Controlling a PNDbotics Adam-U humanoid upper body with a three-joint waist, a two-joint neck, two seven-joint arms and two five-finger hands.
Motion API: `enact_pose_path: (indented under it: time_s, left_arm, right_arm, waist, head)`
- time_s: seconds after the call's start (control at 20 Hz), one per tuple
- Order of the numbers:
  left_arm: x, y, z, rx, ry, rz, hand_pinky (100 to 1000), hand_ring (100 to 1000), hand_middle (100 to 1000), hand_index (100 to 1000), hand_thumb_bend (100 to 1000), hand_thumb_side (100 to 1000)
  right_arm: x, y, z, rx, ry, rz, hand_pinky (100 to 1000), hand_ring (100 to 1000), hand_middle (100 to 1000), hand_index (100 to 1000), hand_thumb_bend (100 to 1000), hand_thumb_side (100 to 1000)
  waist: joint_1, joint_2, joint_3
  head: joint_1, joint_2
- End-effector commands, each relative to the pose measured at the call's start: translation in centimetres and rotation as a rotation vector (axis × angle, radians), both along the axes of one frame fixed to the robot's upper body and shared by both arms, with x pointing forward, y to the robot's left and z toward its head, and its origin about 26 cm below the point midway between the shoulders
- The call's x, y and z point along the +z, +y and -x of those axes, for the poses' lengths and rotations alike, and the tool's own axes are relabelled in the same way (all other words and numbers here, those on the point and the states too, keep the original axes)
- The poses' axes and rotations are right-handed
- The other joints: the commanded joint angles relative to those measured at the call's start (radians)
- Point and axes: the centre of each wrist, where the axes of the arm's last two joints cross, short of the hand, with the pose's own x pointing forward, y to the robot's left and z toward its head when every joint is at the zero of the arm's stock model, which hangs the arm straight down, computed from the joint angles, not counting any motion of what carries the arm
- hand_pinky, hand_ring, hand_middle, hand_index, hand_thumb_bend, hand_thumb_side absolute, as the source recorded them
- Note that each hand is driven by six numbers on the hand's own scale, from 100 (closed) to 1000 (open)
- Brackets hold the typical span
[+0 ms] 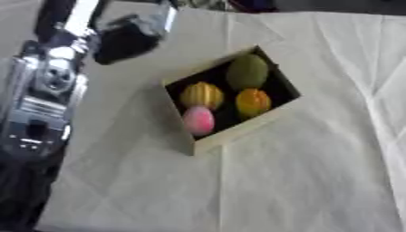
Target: Pick up objects on the table and place them in the box.
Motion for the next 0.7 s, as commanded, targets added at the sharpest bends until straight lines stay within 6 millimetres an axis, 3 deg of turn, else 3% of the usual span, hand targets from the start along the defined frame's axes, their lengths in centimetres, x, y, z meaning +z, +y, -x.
enact_pose_path:
  time_s: [0.05, 0.3, 0.7]
  left_arm:
    - [1.7, 3.6, 1.5, 0.008, -0.058, 0.195, 799, 763, 699, 800, 100, 486]
    - [-0.2, 7.5, 1.7, 0.036, -0.039, 0.308, 794, 748, 692, 799, 100, 523]
    - [-3.8, 11.6, 2.3, 0.038, -0.03, 0.483, 791, 738, 698, 829, 100, 636]
  right_arm:
    - [1.1, -0.5, 0.4, -0.012, -0.042, 0.028, 906, 763, 689, 770, 100, 657]
    - [1.0, -0.6, 0.4, -0.015, -0.049, 0.023, 905, 763, 689, 770, 100, 656]
    - [0.9, -0.9, 0.5, -0.027, -0.071, 0.013, 902, 764, 690, 770, 100, 649]
  waist:
    - [-0.004, -0.039, 0.003]
    - [-0.013, -0.044, 0.009]
    - [-0.022, -0.051, 0.013]
  head:
    - [-0.032, 0.008]
    - [-0.059, 0.02]
    - [-0.037, 0.042]
